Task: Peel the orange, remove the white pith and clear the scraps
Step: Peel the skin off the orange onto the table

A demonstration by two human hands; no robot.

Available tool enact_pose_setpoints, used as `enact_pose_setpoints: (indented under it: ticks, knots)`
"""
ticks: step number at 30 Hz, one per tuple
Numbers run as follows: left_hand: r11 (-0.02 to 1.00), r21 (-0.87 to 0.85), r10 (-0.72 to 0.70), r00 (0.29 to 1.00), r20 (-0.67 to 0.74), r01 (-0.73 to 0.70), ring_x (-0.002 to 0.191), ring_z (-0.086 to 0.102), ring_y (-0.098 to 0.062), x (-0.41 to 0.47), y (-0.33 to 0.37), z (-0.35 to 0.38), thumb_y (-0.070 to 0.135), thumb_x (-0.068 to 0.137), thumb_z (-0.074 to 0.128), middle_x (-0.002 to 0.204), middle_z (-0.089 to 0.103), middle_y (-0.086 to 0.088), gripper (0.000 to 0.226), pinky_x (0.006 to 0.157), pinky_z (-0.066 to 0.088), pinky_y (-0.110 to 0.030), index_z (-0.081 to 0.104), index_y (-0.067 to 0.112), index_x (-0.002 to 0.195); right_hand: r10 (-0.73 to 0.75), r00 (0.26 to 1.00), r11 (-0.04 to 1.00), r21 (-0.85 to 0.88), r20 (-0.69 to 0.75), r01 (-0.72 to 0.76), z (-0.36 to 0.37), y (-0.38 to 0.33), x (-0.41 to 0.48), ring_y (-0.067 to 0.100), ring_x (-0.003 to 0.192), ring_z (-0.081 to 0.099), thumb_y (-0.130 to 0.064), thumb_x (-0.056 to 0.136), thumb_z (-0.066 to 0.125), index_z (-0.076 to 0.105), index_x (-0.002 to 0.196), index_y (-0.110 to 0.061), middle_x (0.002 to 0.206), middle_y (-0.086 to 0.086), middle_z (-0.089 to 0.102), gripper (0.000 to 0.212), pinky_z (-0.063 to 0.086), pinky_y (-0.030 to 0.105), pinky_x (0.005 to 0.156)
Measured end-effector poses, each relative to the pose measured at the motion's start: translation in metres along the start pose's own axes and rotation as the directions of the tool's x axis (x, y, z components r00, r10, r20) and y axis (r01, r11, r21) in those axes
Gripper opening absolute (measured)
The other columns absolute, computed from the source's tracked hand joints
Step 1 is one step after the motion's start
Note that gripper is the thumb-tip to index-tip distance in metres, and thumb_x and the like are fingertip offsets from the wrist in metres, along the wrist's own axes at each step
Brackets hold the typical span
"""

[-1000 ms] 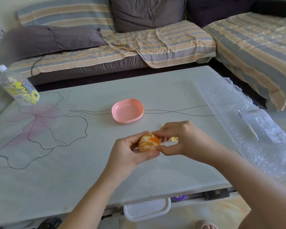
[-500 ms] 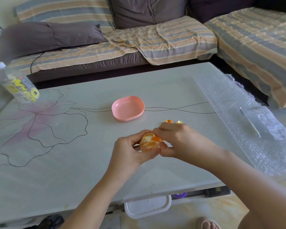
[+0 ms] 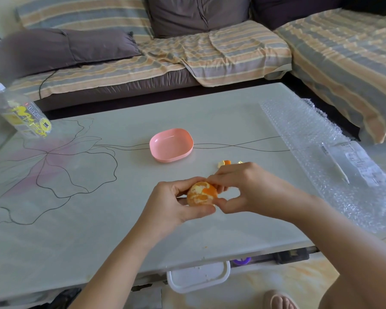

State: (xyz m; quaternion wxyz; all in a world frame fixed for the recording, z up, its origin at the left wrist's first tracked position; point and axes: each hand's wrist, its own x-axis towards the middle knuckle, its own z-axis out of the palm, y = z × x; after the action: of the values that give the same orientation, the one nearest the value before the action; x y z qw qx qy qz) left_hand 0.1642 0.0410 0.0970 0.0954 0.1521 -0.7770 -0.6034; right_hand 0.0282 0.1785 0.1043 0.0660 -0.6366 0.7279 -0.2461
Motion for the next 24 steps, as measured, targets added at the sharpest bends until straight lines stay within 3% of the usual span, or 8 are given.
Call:
enact_pose_setpoints:
  ticks: [3, 8, 15, 19, 24]
  knots:
    - [1.0, -0.013, 0.017, 1.0, -0.003, -0.017, 0.088, 0.069, -0.014, 0.0, 0.001, 0.002, 0.002, 0.067, 0.082, 0.092, 0.075, 0.006, 0.042, 0.078, 0.052, -0.016, 0.075, 0.035, 0.092, 0.018, 1.0, 0.997, -0.077, -0.025, -0.02, 0.005, -0.003, 0.001, 0.017, 0.068, 0.053, -0.03, 0.074, 0.056, 0.066, 0.093, -0.016, 0.078, -0.005, 0.055, 0.026, 0.049, 0.039, 0.061]
    - [0.999, -0.045, 0.005, 0.997, -0.082, -0.009, 0.087, 0.071, -0.016, 0.001, -0.002, 0.004, 0.004, 0.065, 0.084, 0.089, 0.075, 0.004, 0.044, 0.075, 0.052, -0.017, 0.075, 0.039, 0.09, -0.024, 0.997, 0.985, -0.174, -0.08, 0.01, 0.01, -0.001, 0.005, 0.029, 0.058, 0.052, -0.023, 0.072, 0.054, 0.067, 0.095, -0.01, 0.074, 0.004, 0.055, 0.029, 0.048, 0.041, 0.051]
    - [0.999, -0.052, 0.007, 0.995, -0.096, -0.012, 0.087, 0.071, -0.013, 0.001, -0.002, 0.004, 0.001, 0.065, 0.083, 0.09, 0.075, 0.005, 0.048, 0.075, 0.052, -0.016, 0.074, 0.044, 0.086, -0.108, 0.985, 0.968, -0.24, -0.134, 0.074, 0.014, 0.002, 0.007, 0.026, 0.048, 0.048, -0.022, 0.076, 0.045, 0.067, 0.084, -0.008, 0.066, 0.004, 0.053, 0.028, 0.045, 0.036, 0.041]
    - [0.999, -0.049, -0.004, 0.994, -0.112, -0.002, 0.086, 0.07, -0.012, 0.001, -0.004, 0.004, 0.0, 0.064, 0.083, 0.09, 0.075, 0.004, 0.047, 0.075, 0.052, -0.017, 0.074, 0.038, 0.089, -0.138, 0.981, 0.959, -0.265, -0.139, 0.098, 0.014, 0.0, 0.007, 0.025, 0.045, 0.044, -0.018, 0.077, 0.059, 0.068, 0.08, -0.008, 0.061, 0.003, 0.048, 0.014, 0.044, 0.036, 0.039]
    - [0.998, -0.066, -0.006, 0.991, -0.132, -0.002, 0.085, 0.069, -0.008, 0.002, -0.004, 0.003, 0.014, 0.055, 0.086, 0.089, 0.075, 0.006, 0.042, 0.077, 0.054, -0.019, 0.075, 0.039, 0.088, -0.139, 0.98, 0.948, -0.304, -0.142, 0.09, 0.015, 0.001, 0.007, 0.026, 0.042, 0.041, -0.02, 0.081, 0.06, 0.067, 0.076, -0.007, 0.057, 0.004, 0.045, 0.015, 0.042, 0.036, 0.036]
